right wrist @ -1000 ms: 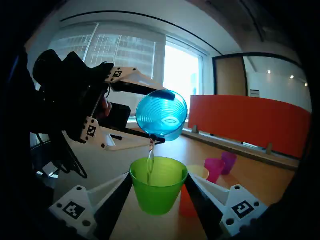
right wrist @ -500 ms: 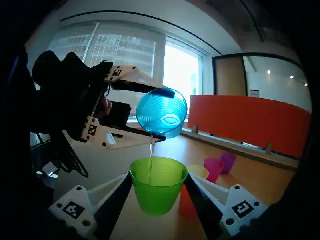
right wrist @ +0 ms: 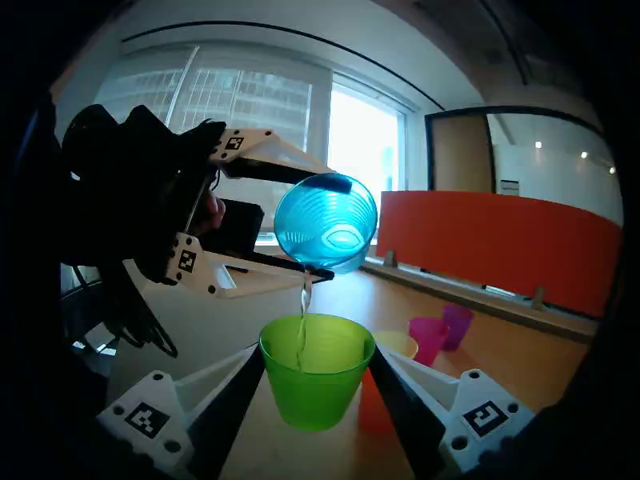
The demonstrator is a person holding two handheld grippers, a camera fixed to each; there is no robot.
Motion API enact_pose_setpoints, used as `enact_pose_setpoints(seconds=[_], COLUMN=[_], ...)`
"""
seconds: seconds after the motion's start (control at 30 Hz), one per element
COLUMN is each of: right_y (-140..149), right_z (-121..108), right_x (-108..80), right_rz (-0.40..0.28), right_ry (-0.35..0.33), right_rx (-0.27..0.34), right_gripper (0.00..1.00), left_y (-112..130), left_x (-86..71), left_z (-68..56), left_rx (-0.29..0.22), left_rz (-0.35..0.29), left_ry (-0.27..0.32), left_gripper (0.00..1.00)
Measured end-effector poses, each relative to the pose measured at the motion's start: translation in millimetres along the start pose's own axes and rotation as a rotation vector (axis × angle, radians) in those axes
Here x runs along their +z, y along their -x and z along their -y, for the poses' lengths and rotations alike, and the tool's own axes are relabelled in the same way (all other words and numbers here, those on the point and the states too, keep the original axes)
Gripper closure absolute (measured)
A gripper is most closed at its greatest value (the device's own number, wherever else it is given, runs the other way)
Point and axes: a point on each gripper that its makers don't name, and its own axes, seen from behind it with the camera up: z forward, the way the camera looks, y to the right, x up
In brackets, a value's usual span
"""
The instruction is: Pour water
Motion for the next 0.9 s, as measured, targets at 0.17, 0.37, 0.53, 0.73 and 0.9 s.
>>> enact_pose_setpoints(seconds=[0.17, 0.37, 0.53, 0.73, 0.9], right_y=[-0.1, 0.4, 0.0, -0.8, -0.2], right_z=[-0.3, -0.4, -0.5, -1.4, -2.2], right_x=[0.1, -0.1, -0.3, -0.9, -1.5], right_rz=[0.000, -0.001, 0.000, -0.004, -0.003], right_ry=[0.000, 0.000, 0.001, 0.002, 0.004], right_rx=[-0.001, 0.001, 0.002, 0.003, 0.004], right_gripper=[0.08, 0.08, 0.08, 0.08, 0.08], left_y=[-1.1, -1.6, -3.0, -4.8, -6.4], left_x=[-0.3, -0.8, -0.8, 0.0, 0.3], left_z=[-1.1, -1.4, -2.2, -0.9, -1.5], left_rx=[0.012, 0.027, 0.039, 0.052, 0.072], left_rz=[-0.002, -0.001, -0.005, -0.006, -0.006], left_ry=[0.001, -0.001, -0.002, -0.005, -0.007], left_gripper=[0.15, 0.15, 0.15, 0.15, 0.15])
